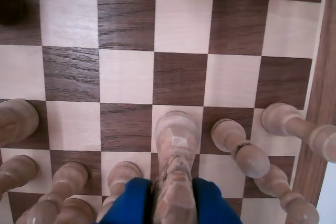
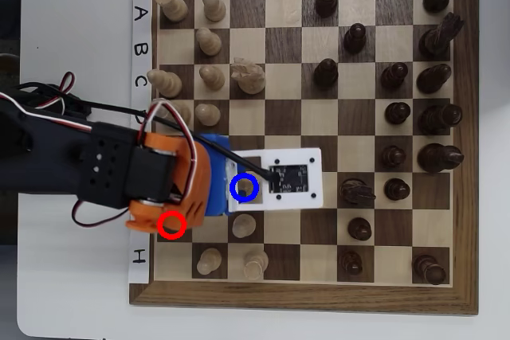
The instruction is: Move the piece to destination
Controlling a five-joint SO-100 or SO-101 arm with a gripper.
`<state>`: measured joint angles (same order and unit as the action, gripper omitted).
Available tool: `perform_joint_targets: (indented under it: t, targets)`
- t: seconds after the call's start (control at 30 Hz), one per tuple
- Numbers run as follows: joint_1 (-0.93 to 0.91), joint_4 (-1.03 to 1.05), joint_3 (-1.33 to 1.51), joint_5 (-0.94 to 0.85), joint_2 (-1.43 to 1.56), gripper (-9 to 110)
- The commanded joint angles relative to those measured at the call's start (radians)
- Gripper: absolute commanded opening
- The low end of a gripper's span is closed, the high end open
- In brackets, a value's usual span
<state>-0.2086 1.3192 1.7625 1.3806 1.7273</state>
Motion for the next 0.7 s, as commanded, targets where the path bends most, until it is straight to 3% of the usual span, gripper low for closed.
perform_joint_targets:
  t: [0.0, 0.67]
  targets:
    - [-0.049, -0.052, -0.006, -0.025, 0.002, 6]
    - [-0.046, -0.046, 0.008, -0.023, -0.041, 7]
